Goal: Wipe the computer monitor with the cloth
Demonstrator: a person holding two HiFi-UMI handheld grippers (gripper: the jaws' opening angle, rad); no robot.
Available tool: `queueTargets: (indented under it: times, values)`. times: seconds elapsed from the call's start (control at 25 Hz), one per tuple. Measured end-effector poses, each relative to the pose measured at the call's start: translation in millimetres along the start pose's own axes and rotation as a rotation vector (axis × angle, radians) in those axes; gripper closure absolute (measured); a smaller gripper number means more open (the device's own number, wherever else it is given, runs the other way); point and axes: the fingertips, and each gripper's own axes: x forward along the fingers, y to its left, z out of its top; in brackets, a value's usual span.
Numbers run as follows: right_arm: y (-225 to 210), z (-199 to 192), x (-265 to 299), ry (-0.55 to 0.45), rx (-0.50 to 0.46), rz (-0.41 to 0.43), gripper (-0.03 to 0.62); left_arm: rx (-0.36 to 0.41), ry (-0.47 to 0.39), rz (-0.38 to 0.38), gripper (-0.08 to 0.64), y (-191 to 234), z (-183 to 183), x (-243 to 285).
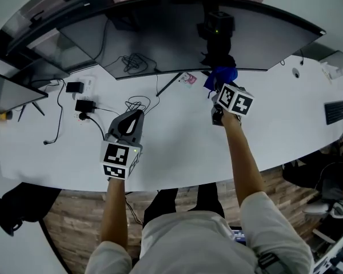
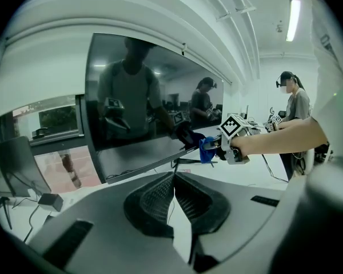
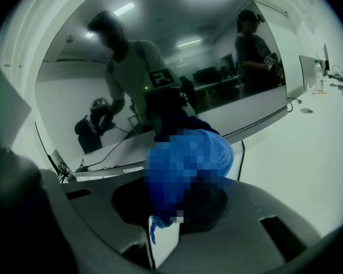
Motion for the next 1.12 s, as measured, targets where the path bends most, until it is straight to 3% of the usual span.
queueTargets:
  times: [0.4, 0.72, 0.88, 1.12]
  values:
    - [139, -46, 25, 0.077, 0.037, 0.156, 0.506, -0.056, -0.017, 0.072, 0.541, 68, -31, -48]
    - [251, -93, 52, 0.178, 0.160, 0.325, 0.505, -0.114, -0.014, 0.142, 0.541, 113, -62, -82]
    - [294, -117, 68, 0.238, 0.253, 0.381, 0.505, -0.138, -0.003, 0.174, 0.541, 132, -77, -95]
    - [349, -143, 89, 0.325, 0.310, 0.458, 0.504, -0.168, 0.018, 0.219, 0.541, 155, -98, -111]
